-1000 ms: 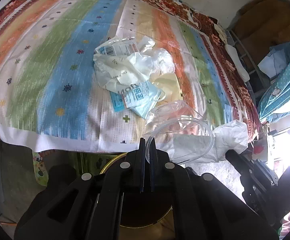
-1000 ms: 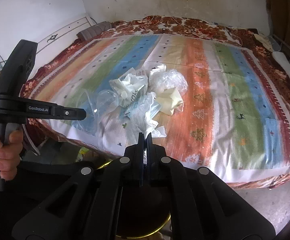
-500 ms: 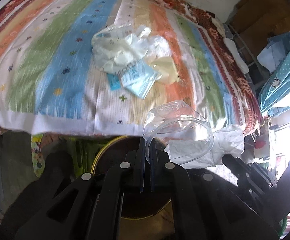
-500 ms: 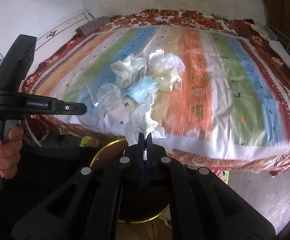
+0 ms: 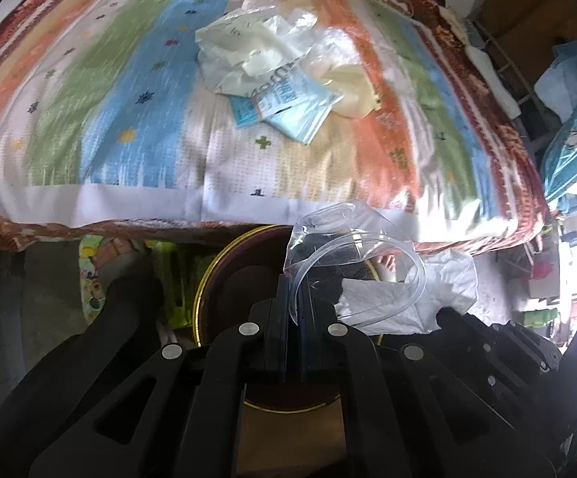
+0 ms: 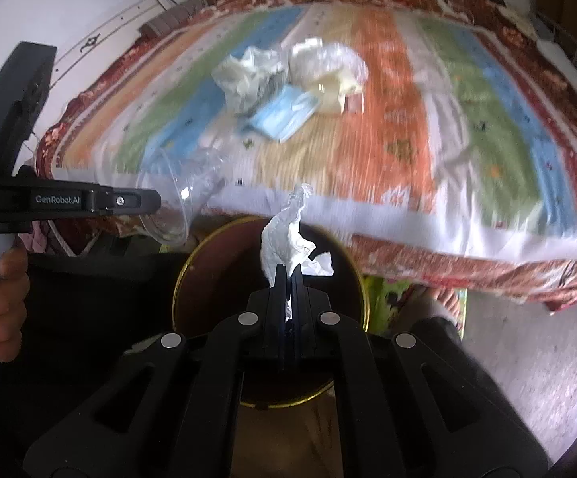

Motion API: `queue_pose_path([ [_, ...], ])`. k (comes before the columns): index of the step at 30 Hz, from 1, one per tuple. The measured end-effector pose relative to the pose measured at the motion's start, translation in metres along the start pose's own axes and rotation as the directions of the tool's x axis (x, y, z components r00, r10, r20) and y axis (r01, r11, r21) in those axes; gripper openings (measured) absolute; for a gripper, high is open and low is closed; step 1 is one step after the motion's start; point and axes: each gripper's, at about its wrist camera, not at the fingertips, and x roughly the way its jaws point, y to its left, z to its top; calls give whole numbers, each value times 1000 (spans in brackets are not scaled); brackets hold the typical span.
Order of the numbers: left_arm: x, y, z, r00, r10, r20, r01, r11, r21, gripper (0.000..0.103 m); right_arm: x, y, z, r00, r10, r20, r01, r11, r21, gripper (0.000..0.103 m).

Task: Collect trash
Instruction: 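Open left gripper over the bin while right gripper releases the tissue, then move both open grippers back to the trash pile on the bed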

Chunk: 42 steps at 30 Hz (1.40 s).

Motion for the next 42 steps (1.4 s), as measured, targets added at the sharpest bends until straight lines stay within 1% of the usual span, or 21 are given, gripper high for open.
queue_pose_path([
  [4, 13, 6, -1, 998, 22, -50, -24, 999, -32, 3, 14, 0, -3, 999, 5, -53, -3, 1000, 21, 2],
  [6, 14, 5, -1, 998, 19, -57, -21, 999, -37, 3, 17, -1, -3, 998, 11, -65, -9, 999, 32, 2],
  [7, 15, 5, -1, 998, 20, -57, -22, 999, -36, 4, 19, -1, -3, 997, 14, -70, -11, 999, 42, 5],
  [8, 15, 6, -1, 998, 7, -60, -9, 999, -42, 10, 21, -4, -3, 996, 23, -81, -19, 998, 58, 9],
  [9, 16, 7, -1, 998, -10, -64, 6, 999, -51, 16, 23, -5, -4, 996, 32, -88, -26, 997, 71, 20],
  [10, 16, 8, -1, 997, -32, -69, 28, 998, -60, 32, 24, -7, -4, 995, 43, -90, -36, 996, 85, 27],
  [11, 15, 8, -1, 997, -33, -66, 29, 998, -64, 36, 24, -9, -3, 995, 51, -90, -43, 994, 97, 28],
  [13, 12, 11, 1, 999, -19, -48, 16, 997, -72, 38, 23, -12, -2, 995, 60, -85, -49, 992, 116, 30],
  [16, 10, 12, 4, 998, -39, -43, 35, 995, -94, 43, 21, -15, 1, 995, 67, -71, -57, 990, 132, 36],
  [20, 3, 17, 10, 999, -34, -5, 33, 993, -111, 50, 21, -17, 6, 995, 81, -55, -72, 987, 145, 39],
  [21, 3, 19, 12, 999, -32, -4, 32, 992, -121, 50, 21, -18, 8, 995, 87, -51, -78, 986, 148, 40],
  [22, 1, 21, 14, 999, -39, 6, 39, 990, -134, 51, 21, -18, 11, 995, 90, -42, -83, 985, 148, 42],
  [24, -3, 21, 18, 999, -35, 28, 38, 990, -139, 55, 19, -16, 15, 996, 83, -24, -79, 988, 135, 46],
  [25, -7, 22, 20, 998, -30, 47, 36, 989, -141, 57, 18, -15, 17, 996, 83, -19, -80, 988, 129, 47],
  [28, -15, 26, 28, 996, -18, 86, 32, 986, -161, 60, 16, -13, 23, 996, 95, -4, -94, 989, 116, 50],
  [31, -21, 33, 38, 994, -13, 105, 33, 982, -186, 63, 14, -14, 31, 995, 102, 8, -102, 989, 110, 56],
  [34, -26, 41, 47, 993, -19, 119, 44, 976, -214, 68, 11, -14, 39, 994, 109, 27, -111, 989, 102, 59],
  [37, -31, 46, 59, 990, -21, 140, 54, 971, -232, 72, 8, -15, 46, 991, 124, 46, -128, 987, 100, 65],
  [40, -42, 57, 72, 983, 7, 186, 44, 962, -268, 72, 9, -14, 54, 990, 133, 43, -136, 986, 91, 67],
  [41, -45, 59, 76, 980, 15, 198, 41, 961, -274, 74, 9, -13, 55, 988, 147, 45, -150, 985, 85, 68],
  [42, -46, 61, 79, 978, 14, 207, 46, 959, -281, 75, 7, -12, 59, 984, 173, 51, -177, 981, 79, 71],
])
